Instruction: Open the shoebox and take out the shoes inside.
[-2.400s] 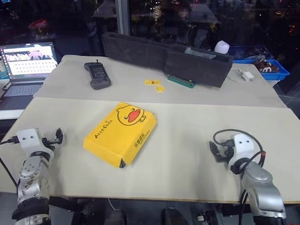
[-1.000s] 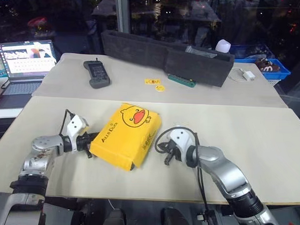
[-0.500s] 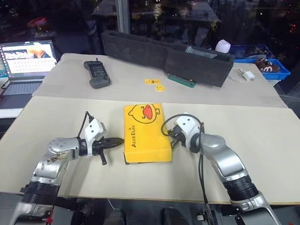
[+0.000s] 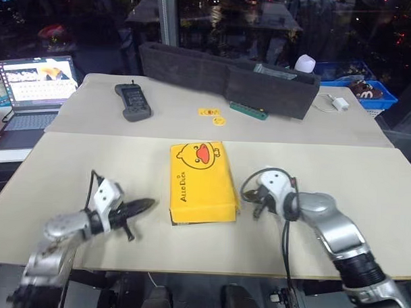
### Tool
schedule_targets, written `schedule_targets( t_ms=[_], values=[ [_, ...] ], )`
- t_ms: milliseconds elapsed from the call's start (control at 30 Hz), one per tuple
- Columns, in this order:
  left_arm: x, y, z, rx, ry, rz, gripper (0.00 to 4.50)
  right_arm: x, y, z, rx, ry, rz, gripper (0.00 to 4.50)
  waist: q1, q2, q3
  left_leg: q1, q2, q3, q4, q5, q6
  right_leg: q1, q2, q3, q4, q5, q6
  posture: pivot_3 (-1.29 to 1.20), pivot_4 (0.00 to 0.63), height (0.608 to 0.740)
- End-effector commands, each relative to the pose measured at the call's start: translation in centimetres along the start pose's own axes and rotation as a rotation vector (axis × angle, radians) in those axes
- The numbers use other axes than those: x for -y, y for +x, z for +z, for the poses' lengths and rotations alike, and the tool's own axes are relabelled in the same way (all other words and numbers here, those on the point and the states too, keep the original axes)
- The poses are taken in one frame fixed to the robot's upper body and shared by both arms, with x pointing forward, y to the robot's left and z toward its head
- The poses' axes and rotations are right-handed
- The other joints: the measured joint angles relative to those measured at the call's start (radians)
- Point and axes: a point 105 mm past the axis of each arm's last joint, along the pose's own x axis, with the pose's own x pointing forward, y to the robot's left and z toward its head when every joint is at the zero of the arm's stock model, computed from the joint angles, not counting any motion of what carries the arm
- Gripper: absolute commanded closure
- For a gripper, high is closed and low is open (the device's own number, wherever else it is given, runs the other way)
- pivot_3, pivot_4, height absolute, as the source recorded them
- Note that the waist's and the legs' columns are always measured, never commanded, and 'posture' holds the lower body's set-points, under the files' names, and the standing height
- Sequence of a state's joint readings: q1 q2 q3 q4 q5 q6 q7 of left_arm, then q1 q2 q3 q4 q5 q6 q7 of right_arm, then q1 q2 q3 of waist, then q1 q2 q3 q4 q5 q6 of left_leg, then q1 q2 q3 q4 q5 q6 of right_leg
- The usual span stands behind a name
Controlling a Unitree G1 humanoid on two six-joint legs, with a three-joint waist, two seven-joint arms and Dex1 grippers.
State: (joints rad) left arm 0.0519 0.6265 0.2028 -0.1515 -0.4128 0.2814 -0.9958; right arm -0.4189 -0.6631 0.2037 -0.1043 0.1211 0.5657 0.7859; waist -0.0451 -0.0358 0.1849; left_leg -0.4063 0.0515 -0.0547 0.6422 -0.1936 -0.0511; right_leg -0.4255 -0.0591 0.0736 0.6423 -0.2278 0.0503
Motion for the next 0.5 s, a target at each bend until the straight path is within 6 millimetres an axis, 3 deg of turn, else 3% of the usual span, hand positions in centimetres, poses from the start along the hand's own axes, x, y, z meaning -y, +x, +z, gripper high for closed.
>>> schedule_targets(
  t_ms=[33,200,333,500],
  values=[
    [2.2,-1.2,2.7,0.069,0.053,-0.043,4.49,-1.1,0.1,1.7,0.067,-0.099,0.140,4.50,-0.002,0.000,0.000,0.001,0.000,0.000,0.000,0.000,0.000,0.000,0.000,0.000,0.000,0.000,-0.001,0.00,0.150,0.715],
    [4.2,-1.4,2.6,0.047,0.047,-0.079,4.49,-1.8,1.0,3.0,0.096,-0.163,0.240,4.50,-0.002,0.001,0.000,0.001,0.000,0.001,0.000,0.000,0.000,0.001,0.000,0.000,0.000,-0.002,-0.003,0.00,0.150,0.715],
    [4.4,-1.2,2.6,0.048,0.048,-0.075,4.49,-1.2,1.8,6.1,0.174,-0.204,0.244,4.50,-0.001,0.001,0.000,0.001,0.000,0.001,0.000,0.000,0.000,0.001,0.000,0.000,0.000,-0.002,-0.003,0.00,0.150,0.715],
    [4.2,-1.1,2.7,0.047,0.054,-0.068,4.49,-0.6,1.3,9.2,0.225,-0.267,0.254,4.50,-0.001,0.001,0.000,0.000,0.000,0.000,0.000,0.000,0.000,0.000,0.000,0.000,0.000,0.000,-0.001,0.00,0.150,0.715]
  ],
)
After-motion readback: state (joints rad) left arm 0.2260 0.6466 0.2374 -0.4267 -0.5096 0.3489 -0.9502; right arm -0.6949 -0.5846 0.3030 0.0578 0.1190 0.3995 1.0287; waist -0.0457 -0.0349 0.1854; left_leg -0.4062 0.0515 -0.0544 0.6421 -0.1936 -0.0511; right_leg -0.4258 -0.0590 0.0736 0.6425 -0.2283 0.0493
